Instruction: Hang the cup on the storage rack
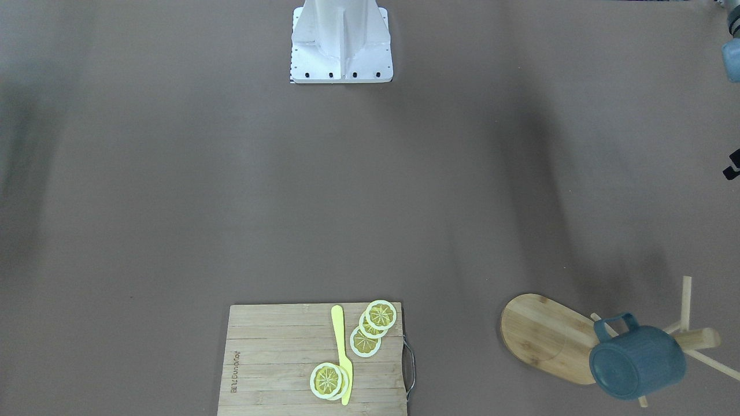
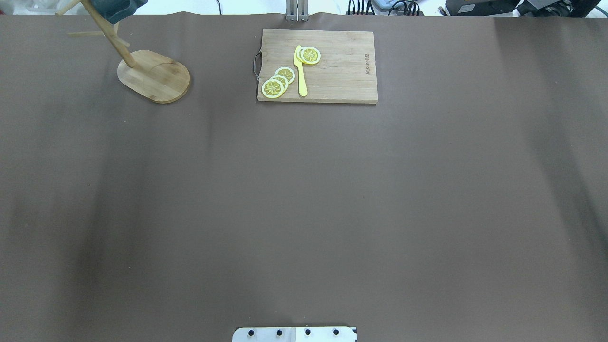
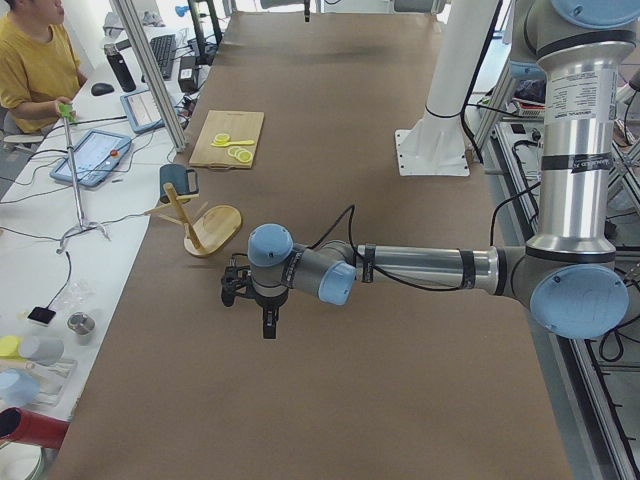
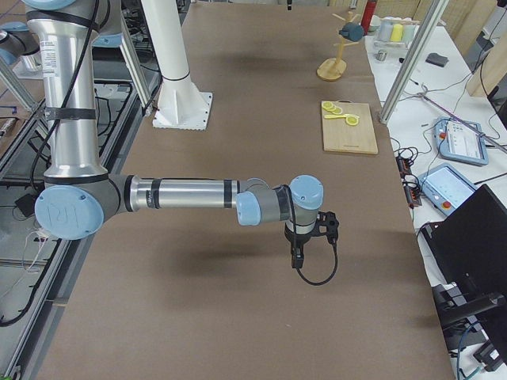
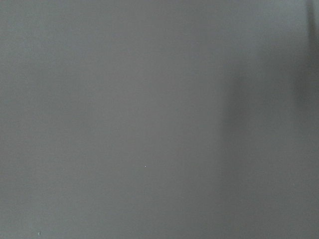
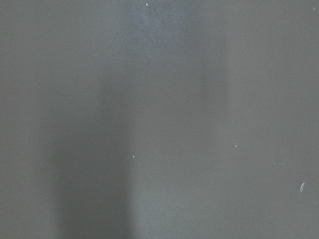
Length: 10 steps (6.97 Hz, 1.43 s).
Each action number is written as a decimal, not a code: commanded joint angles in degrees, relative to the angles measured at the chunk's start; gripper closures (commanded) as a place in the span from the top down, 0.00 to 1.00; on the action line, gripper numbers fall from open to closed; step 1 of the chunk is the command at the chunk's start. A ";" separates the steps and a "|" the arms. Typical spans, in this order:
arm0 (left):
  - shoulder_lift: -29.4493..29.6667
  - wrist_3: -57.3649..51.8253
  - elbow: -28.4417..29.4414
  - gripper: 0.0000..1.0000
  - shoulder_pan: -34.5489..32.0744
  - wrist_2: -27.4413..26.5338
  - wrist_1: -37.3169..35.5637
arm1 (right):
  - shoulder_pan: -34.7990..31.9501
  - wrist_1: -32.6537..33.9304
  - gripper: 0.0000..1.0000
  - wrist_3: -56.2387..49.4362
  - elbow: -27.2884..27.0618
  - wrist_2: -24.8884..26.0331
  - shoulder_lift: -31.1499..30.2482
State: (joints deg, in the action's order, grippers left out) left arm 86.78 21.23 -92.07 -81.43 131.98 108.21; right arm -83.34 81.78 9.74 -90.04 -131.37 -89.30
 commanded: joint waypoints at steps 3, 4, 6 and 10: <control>-3.54 -0.92 0.05 0.98 0.04 2.84 0.95 | -1.30 0.13 1.00 -0.33 -1.45 -0.55 0.44; -3.55 -0.92 -0.47 0.98 0.04 3.02 1.04 | -1.30 0.13 1.00 -0.33 -1.45 -0.47 0.53; -3.55 -0.92 -0.48 0.98 -0.22 6.60 1.22 | -1.30 -0.05 1.00 -0.33 -1.63 -0.73 -0.08; -4.16 -0.75 -0.83 0.98 -0.66 6.18 8.07 | -1.30 -0.05 1.00 0.11 -1.71 -0.91 0.71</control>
State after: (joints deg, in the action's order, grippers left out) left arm 82.79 20.40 -92.80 -82.02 138.15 115.46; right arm -84.64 81.74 9.78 -91.69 -132.20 -88.78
